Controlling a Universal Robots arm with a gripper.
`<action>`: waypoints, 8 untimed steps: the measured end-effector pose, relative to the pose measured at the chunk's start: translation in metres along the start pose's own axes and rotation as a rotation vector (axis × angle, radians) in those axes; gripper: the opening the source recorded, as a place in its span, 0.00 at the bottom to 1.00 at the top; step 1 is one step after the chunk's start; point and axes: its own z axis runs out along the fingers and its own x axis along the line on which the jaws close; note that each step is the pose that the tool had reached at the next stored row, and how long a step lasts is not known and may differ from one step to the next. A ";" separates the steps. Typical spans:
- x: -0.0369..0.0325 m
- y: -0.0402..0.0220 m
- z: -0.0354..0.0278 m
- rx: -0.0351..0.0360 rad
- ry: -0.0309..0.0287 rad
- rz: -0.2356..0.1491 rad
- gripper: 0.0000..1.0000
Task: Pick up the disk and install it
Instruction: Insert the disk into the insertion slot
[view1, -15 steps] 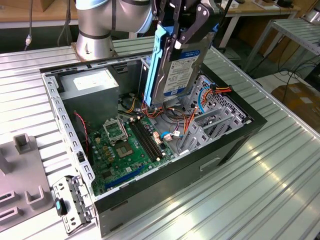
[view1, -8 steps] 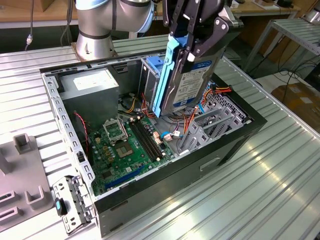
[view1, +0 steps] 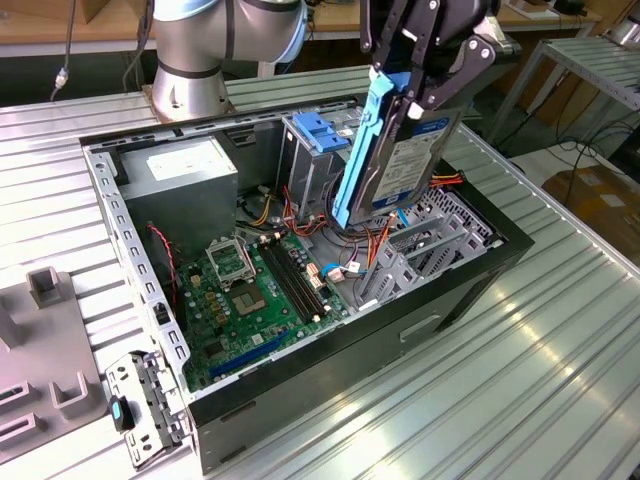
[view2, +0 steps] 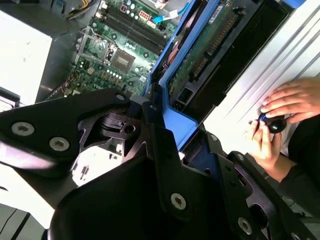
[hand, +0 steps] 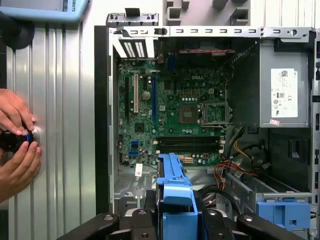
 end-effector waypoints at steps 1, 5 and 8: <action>0.0000 -0.0035 0.0001 0.0000 0.0000 0.000 0.37; 0.0023 -0.0120 0.0013 0.0000 0.0003 0.000 0.37; 0.0077 -0.0135 0.0028 0.0000 0.0005 0.000 0.37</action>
